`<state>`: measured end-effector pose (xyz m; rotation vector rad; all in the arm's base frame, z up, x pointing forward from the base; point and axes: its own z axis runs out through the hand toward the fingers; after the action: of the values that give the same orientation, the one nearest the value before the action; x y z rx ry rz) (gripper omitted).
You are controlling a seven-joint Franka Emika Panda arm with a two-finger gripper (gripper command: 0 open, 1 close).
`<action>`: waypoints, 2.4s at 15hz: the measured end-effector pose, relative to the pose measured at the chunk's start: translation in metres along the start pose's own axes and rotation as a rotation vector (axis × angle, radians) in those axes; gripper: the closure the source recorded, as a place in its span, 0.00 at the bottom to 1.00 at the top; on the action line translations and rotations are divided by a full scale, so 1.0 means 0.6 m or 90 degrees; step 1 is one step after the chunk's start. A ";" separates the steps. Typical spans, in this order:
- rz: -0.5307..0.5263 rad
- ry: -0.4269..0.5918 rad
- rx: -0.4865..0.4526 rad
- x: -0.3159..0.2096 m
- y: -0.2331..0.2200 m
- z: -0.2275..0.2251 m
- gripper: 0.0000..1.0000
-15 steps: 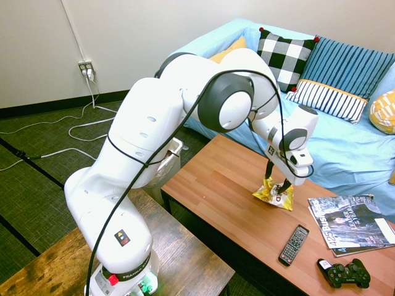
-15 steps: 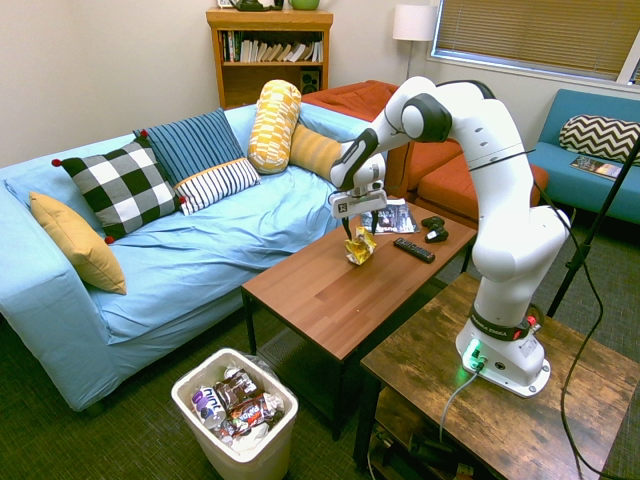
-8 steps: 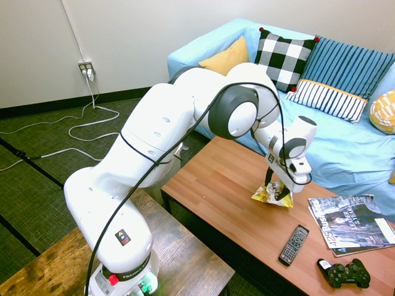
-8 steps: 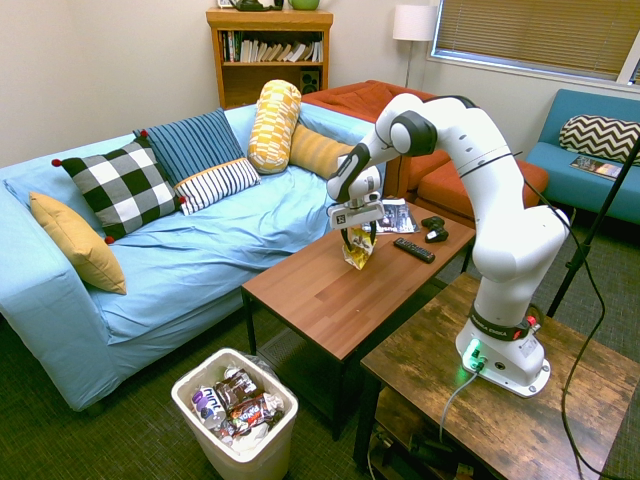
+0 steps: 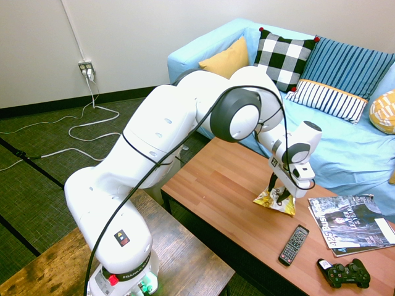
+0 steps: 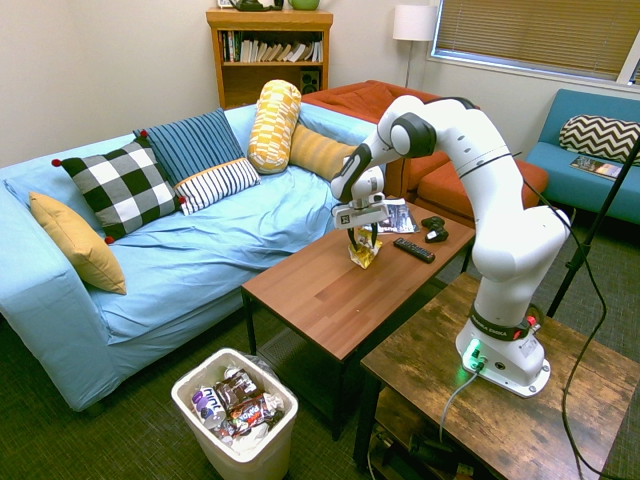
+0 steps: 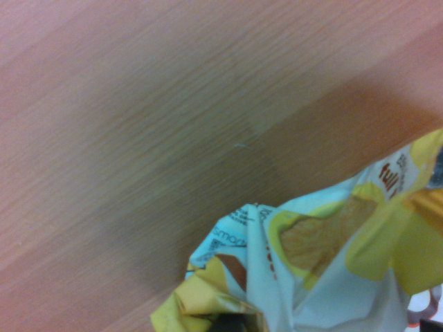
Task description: Throw the chip bag in the trash bin
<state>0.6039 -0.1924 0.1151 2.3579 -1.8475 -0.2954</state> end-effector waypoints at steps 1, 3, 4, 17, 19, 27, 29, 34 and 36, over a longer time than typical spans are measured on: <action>-0.001 0.000 0.001 0.004 0.002 -0.001 1.00; -0.002 -0.004 0.004 0.010 0.005 -0.002 1.00; -0.002 -0.007 0.006 0.013 0.007 -0.002 1.00; -0.151 0.012 0.136 -0.112 0.091 -0.217 1.00; -0.196 0.035 0.161 -0.216 0.098 -0.267 1.00; -0.292 0.140 0.211 -0.688 0.209 -0.358 1.00; -0.310 0.165 0.212 -0.806 0.216 -0.340 1.00; -0.345 0.202 0.181 -1.017 0.160 -0.247 1.00; -0.360 0.208 0.164 -1.092 0.129 -0.192 1.00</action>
<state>0.4064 0.4226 0.2918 2.8531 -1.1098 0.2834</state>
